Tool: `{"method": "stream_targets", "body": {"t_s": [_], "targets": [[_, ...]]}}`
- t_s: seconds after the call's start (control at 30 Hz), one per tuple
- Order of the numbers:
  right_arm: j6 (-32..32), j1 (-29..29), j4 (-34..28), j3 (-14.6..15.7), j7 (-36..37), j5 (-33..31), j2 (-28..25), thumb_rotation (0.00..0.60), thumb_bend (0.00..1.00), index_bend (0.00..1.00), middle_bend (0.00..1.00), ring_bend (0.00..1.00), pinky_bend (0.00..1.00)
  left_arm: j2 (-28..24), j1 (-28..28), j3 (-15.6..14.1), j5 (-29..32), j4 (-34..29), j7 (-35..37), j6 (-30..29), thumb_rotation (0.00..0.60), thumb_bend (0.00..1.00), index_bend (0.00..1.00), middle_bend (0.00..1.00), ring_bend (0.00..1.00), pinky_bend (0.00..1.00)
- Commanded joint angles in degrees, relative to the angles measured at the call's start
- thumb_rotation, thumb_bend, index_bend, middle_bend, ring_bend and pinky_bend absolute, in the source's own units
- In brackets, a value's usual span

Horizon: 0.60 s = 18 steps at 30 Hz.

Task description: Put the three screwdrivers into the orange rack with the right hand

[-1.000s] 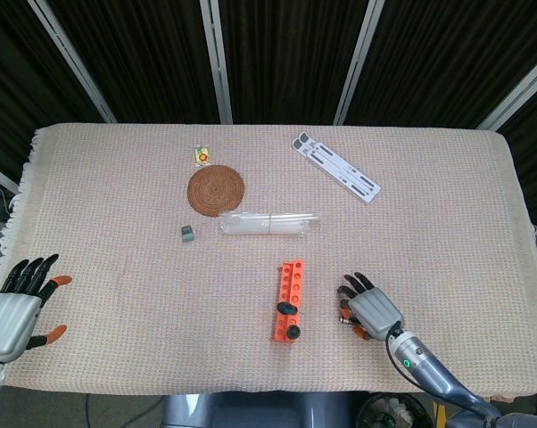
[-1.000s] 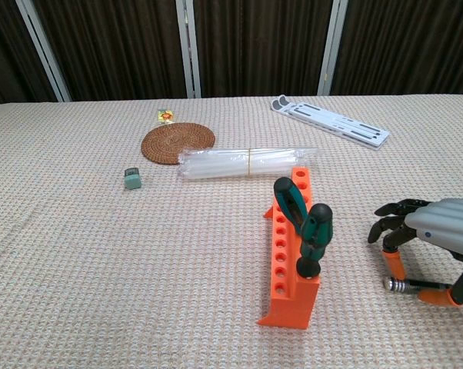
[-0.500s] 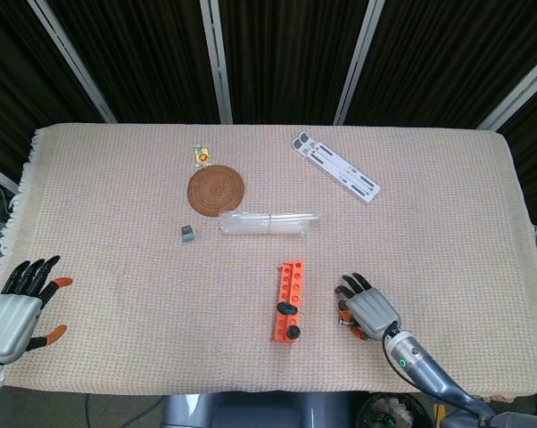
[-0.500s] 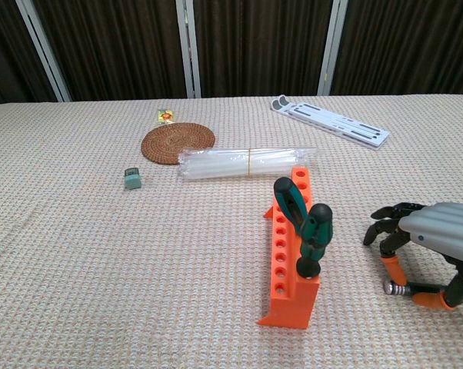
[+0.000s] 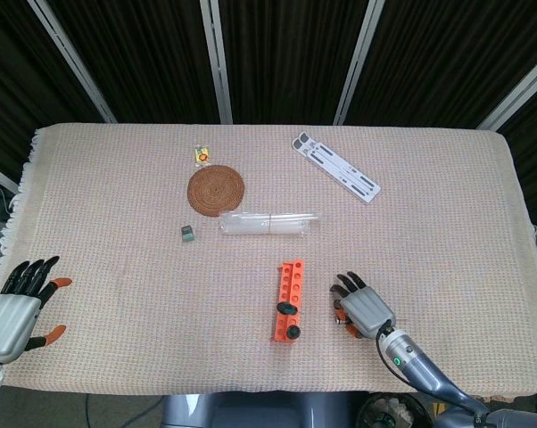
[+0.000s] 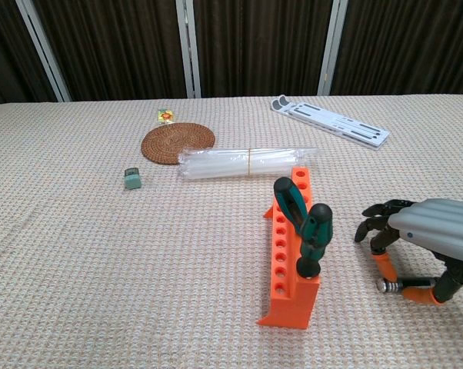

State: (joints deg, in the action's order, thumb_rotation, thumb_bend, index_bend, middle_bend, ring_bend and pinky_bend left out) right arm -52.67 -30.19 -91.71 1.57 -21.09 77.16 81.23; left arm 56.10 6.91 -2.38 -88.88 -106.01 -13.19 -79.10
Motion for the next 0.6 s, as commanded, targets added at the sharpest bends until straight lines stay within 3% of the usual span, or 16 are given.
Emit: {"method": "stream_targets", "body": {"t_s": [0.03,0.6], "targets": [[-0.3,-0.1,-0.9,-0.1,-0.8,-0.2,-0.5,0.600,0.28,0.43,0.17,0.00,0.00,0.0,0.1,0.0,-0.1,0.1,0.1,0.1,0.600,0.18,0.26,0.00,0.00,0.00],[-0.1,-0.5,-2.5,-0.1,-4.0,-3.1,-1.3,0.600,0.29,0.43,0.16,0.00,0.00,0.0,0.3,-0.2,-0.4,0.7,1.0,0.5,0.600,0.19,0.26,0.00,0.00,0.00]]}}
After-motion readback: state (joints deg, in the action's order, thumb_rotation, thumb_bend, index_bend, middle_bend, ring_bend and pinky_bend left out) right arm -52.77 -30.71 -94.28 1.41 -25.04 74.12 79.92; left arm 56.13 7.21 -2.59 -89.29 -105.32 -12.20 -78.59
